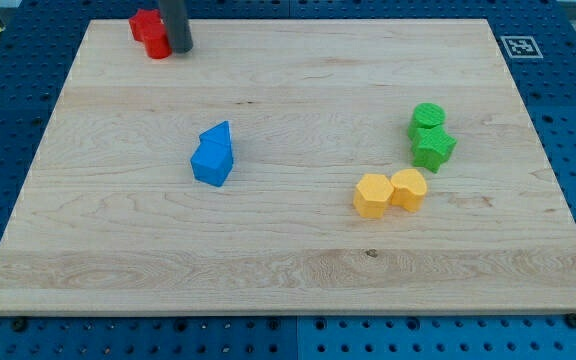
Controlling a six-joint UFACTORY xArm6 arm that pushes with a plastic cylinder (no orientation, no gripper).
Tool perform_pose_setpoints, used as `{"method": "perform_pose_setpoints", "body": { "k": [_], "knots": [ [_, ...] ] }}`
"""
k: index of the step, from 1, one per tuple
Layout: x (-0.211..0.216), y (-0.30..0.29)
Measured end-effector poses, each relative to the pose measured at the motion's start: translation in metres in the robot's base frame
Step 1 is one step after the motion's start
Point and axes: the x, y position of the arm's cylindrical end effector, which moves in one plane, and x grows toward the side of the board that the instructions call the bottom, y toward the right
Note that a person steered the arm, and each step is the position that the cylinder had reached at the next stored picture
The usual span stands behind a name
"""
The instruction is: Move your arm to the right side of the blue blocks
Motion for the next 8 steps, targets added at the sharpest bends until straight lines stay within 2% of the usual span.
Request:
{"method": "perform_pose_setpoints", "body": {
  "k": [2, 4, 5, 7, 8],
  "knots": [
    [0.0, -0.003],
    [0.091, 0.008],
    [0.094, 0.008],
    [0.106, 0.076],
    [0.129, 0.108]
  ]
}}
